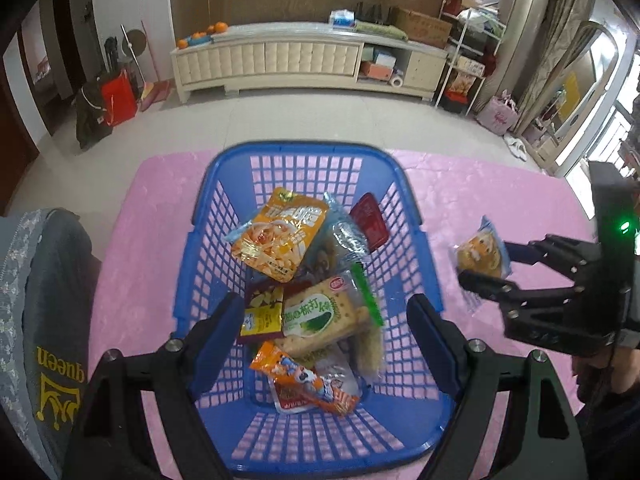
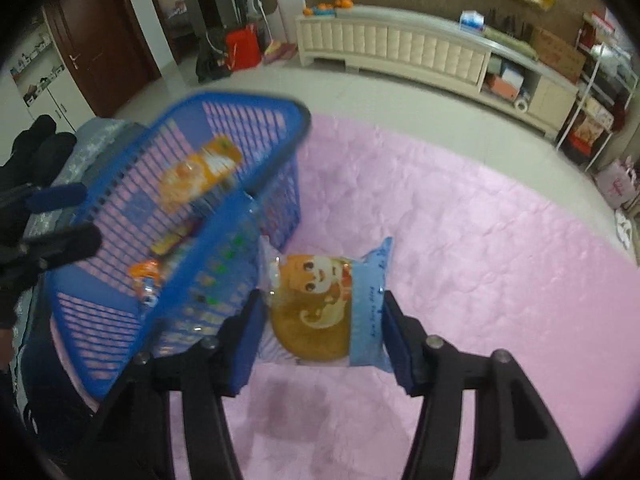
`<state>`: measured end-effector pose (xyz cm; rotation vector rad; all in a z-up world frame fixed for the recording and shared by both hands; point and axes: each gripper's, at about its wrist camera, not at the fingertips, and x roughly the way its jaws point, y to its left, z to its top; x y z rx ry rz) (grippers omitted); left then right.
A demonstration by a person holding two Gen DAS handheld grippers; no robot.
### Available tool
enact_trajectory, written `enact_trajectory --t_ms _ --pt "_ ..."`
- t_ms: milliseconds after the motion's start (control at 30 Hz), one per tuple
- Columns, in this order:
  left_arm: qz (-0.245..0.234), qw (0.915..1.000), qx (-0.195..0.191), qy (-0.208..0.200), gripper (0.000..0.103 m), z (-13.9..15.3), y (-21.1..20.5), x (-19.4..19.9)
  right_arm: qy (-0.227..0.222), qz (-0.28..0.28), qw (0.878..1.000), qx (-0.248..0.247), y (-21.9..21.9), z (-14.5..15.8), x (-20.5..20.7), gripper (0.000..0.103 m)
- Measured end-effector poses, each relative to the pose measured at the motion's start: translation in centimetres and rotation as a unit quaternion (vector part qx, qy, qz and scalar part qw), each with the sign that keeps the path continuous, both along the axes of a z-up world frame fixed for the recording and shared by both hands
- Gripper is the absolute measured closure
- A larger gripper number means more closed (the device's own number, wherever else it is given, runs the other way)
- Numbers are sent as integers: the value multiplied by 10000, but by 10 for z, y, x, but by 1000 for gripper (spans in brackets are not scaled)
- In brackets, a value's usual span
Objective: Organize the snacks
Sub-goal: 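Lower the cake into the blue basket and open the right tool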
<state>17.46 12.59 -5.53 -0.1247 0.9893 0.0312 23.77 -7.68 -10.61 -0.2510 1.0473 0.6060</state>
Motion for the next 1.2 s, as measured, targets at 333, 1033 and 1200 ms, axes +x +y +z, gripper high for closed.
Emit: enact_trajectory --t_ms 333,1033,1200 --pt "20 9988 123 -472 21 43 13 -41 -443 187 9981 387 17 68 -26 43" --pt "441 9981 -168 -406 21 13 79 -47 -241 513 9982 -171 104 42 -16 42" --pt "404 9982 -309 -309 21 -1 82 -35 -168 441 9978 -470 109 25 -6 42"
